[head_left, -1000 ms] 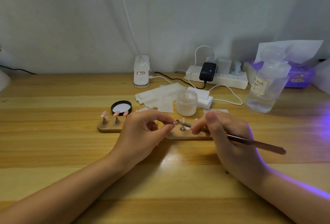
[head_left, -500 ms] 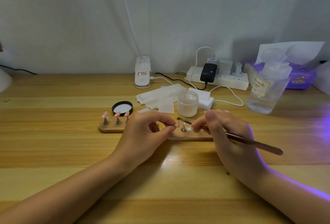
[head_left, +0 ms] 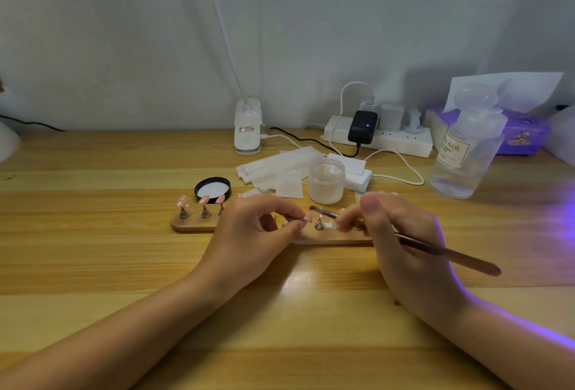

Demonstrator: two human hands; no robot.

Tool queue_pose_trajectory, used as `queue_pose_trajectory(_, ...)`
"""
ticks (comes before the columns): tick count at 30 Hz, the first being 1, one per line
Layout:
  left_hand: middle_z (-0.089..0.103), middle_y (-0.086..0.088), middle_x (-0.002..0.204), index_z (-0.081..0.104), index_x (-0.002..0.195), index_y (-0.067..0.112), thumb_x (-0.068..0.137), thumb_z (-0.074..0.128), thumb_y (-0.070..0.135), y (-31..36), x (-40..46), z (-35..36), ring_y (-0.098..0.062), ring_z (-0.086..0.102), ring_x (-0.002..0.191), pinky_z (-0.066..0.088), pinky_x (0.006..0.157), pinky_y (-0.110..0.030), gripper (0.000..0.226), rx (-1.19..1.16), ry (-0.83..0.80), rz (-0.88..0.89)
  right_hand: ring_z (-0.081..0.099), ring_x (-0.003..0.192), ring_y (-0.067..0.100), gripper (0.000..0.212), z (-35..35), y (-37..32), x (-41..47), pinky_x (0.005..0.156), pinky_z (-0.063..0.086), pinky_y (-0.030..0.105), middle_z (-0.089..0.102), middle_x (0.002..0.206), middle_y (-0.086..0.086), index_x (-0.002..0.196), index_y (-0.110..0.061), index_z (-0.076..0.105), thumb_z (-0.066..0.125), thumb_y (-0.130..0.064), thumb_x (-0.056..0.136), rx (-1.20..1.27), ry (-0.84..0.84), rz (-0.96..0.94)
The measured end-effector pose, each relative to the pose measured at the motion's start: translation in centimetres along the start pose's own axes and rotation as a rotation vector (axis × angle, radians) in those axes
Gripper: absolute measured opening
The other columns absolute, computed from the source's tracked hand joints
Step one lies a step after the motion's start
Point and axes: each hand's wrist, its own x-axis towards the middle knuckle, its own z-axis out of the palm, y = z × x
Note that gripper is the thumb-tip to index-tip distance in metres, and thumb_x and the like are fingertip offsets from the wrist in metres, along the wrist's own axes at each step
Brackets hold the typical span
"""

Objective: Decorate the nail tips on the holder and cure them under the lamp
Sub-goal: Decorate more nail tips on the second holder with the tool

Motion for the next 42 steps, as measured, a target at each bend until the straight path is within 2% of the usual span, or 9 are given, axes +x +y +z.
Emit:
queue_pose_trajectory(5, 0.062, 0.024, 0.066, 0.065, 0.075, 0.036, 0.074, 0.074, 0.013, 0.05, -0.02, 0.0, 0.0, 0.048, 0.048, 0.035, 0.049, -0.008, 0.025, 0.008, -0.007, -0.009, 0.06, 0.066, 0.004, 0.052, 0.02, 0.08, -0.17, 0.067, 0.046, 0.03, 0.063, 0.062, -0.006, 0.066, -0.012, 0.067, 0.036, -0.042, 0.094, 0.033, -0.011, 0.008)
queue_pose_trajectory(8, 0.063, 0.021, 0.069, 0.066, 0.076, 0.036, 0.074, 0.074, 0.015, 0.0, -0.03, -0.02, 0.0, 0.048, 0.048, 0.036, 0.051, -0.008, 0.023, 0.003, -0.007, -0.013, 0.061, 0.072, 0.004, 0.042, -0.02, 0.04, 0.01, 0.068, 0.046, 0.029, 0.064, 0.069, -0.008, 0.071, -0.013, 0.067, 0.038, -0.032, 0.093, -0.011, -0.007, -0.003)
queue_pose_trajectory(13, 0.064, 0.016, 0.066, 0.066, 0.074, 0.033, 0.074, 0.074, 0.011, 0.11, -0.05, 0.04, -0.001, 0.048, 0.045, 0.034, 0.047, -0.008, 0.023, -0.003, 0.0, -0.023, 0.06, 0.067, 0.005, 0.05, 0.0, -0.04, -0.13, 0.068, 0.045, 0.033, 0.063, 0.062, -0.007, 0.066, -0.015, 0.067, 0.036, -0.042, 0.094, 0.003, -0.003, -0.002)
queue_pose_trajectory(16, 0.065, 0.013, 0.069, 0.067, 0.076, 0.031, 0.074, 0.073, 0.012, 0.18, -0.01, 0.03, -0.002, 0.048, 0.046, 0.035, 0.046, -0.008, 0.02, 0.001, -0.006, -0.018, 0.061, 0.071, 0.006, 0.039, 0.0, -0.06, 0.07, 0.069, 0.046, 0.035, 0.065, 0.069, -0.007, 0.07, -0.014, 0.068, 0.04, -0.032, 0.091, -0.02, -0.007, 0.004)
queue_pose_trajectory(23, 0.066, 0.012, 0.071, 0.069, 0.078, 0.027, 0.075, 0.073, 0.012, 0.26, -0.08, 0.04, -0.001, 0.049, 0.046, 0.035, 0.047, -0.007, 0.016, 0.005, -0.014, -0.027, 0.06, 0.069, 0.003, 0.037, 0.02, -0.06, 0.04, 0.069, 0.045, 0.031, 0.064, 0.067, -0.009, 0.068, -0.014, 0.067, 0.041, -0.026, 0.09, -0.027, -0.002, -0.024)
queue_pose_trajectory(28, 0.065, 0.014, 0.069, 0.068, 0.077, 0.028, 0.075, 0.073, 0.014, 0.32, -0.09, 0.05, 0.0, 0.049, 0.047, 0.035, 0.05, -0.006, 0.014, 0.008, -0.016, -0.044, 0.059, 0.065, 0.0, 0.046, -0.04, 0.05, -0.21, 0.07, 0.043, 0.027, 0.063, 0.06, -0.008, 0.064, -0.016, 0.067, 0.038, -0.037, 0.093, -0.023, -0.036, -0.018)
queue_pose_trajectory(31, 0.065, 0.013, 0.069, 0.069, 0.078, 0.027, 0.075, 0.073, 0.014, 0.34, -0.12, 0.02, -0.001, 0.049, 0.046, 0.035, 0.051, -0.009, 0.013, -0.001, -0.023, -0.057, 0.06, 0.071, 0.0, 0.04, -0.01, -0.04, -0.06, 0.07, 0.044, 0.026, 0.065, 0.067, -0.009, 0.069, -0.013, 0.068, 0.04, -0.031, 0.092, -0.036, -0.004, -0.033)
queue_pose_trajectory(36, 0.064, 0.013, 0.069, 0.067, 0.077, 0.028, 0.075, 0.072, 0.013, 0.51, -0.13, -0.01, -0.001, 0.048, 0.046, 0.034, 0.046, -0.008, 0.016, -0.011, -0.025, -0.062, 0.059, 0.066, 0.001, 0.041, -0.04, -0.05, -0.1, 0.071, 0.043, 0.02, 0.064, 0.062, -0.007, 0.066, -0.013, 0.067, 0.042, -0.031, 0.093, -0.009, -0.028, -0.025)
queue_pose_trajectory(42, 0.064, 0.013, 0.068, 0.066, 0.075, 0.029, 0.076, 0.072, 0.012, 0.46, -0.09, 0.05, -0.001, 0.045, 0.043, 0.031, 0.044, -0.007, 0.019, -0.024, -0.018, -0.056, 0.06, 0.07, 0.004, 0.041, 0.03, -0.01, 0.0, 0.071, 0.045, 0.029, 0.064, 0.067, -0.009, 0.069, -0.014, 0.068, 0.04, -0.035, 0.091, -0.026, -0.035, 0.008)
